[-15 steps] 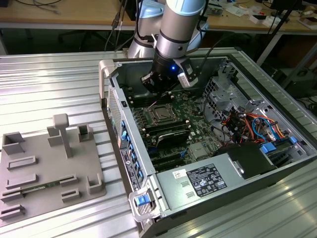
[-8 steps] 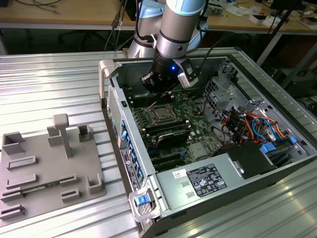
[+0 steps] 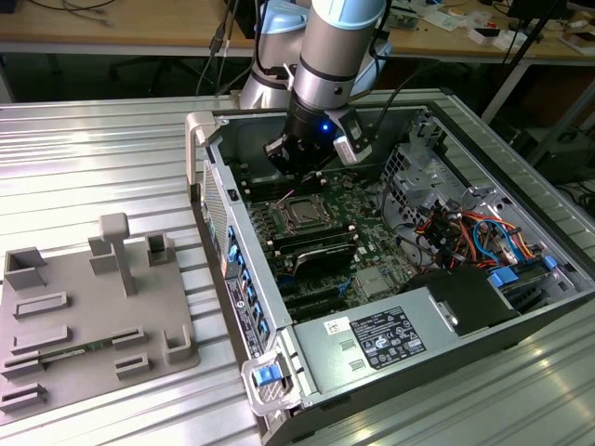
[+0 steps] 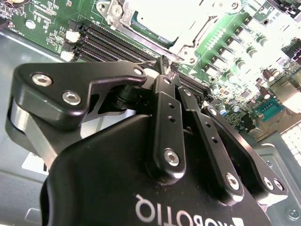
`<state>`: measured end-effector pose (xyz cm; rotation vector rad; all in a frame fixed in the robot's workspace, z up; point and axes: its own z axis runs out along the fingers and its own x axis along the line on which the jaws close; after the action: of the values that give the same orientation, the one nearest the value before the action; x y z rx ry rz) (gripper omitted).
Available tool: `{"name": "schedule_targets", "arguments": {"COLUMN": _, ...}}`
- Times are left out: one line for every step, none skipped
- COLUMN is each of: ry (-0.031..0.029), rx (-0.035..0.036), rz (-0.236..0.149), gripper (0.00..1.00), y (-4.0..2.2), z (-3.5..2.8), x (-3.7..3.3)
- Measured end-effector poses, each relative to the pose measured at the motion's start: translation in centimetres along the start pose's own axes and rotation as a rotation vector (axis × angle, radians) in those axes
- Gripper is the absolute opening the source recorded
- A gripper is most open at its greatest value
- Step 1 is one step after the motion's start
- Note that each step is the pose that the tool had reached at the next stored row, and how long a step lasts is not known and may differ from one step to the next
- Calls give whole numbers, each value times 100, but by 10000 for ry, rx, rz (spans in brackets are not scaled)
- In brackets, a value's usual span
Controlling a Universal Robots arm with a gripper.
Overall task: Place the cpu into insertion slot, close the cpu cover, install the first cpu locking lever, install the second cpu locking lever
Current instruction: 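Install the first cpu locking lever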
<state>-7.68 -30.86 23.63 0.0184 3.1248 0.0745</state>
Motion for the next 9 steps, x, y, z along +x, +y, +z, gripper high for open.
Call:
{"name": "schedule_targets", "arguments": {"ry": 0, "rx": -1, "rz": 0, "gripper": 11, "y": 0, "z": 0, "x": 0}}
{"name": "schedule_targets", "arguments": {"ry": 0, "rx": 0, "rz": -1, "gripper": 11, "y": 0, "z": 0, "x": 0}}
{"name": "schedule_targets", "arguments": {"ry": 0, "rx": 0, "rz": -1, "gripper": 11, "y": 0, "z": 0, "x": 0}}
{"name": "schedule_targets", "arguments": {"ry": 0, "rx": 0, "rz": -2, "gripper": 11, "y": 0, "z": 0, "x": 0}}
{"name": "schedule_targets", "arguments": {"ry": 0, "rx": -1, "rz": -2, "gripper": 11, "y": 0, "z": 0, "x": 0}}
{"name": "schedule_targets", "arguments": {"ry": -1, "rx": -1, "rz": -1, "gripper": 11, "y": 0, "z": 1, "x": 3}}
{"name": "schedule_targets", "arguments": {"ry": -1, "rx": -1, "rz": -6, "gripper": 11, "y": 0, "z": 1, "x": 14}}
{"name": "schedule_targets", "arguments": {"ry": 1, "rx": -1, "rz": -19, "gripper": 11, "y": 0, "z": 1, "x": 37}}
{"name": "schedule_targets", "arguments": {"ry": 2, "rx": 0, "rz": -25, "gripper": 11, "y": 0, "z": 1, "x": 39}}
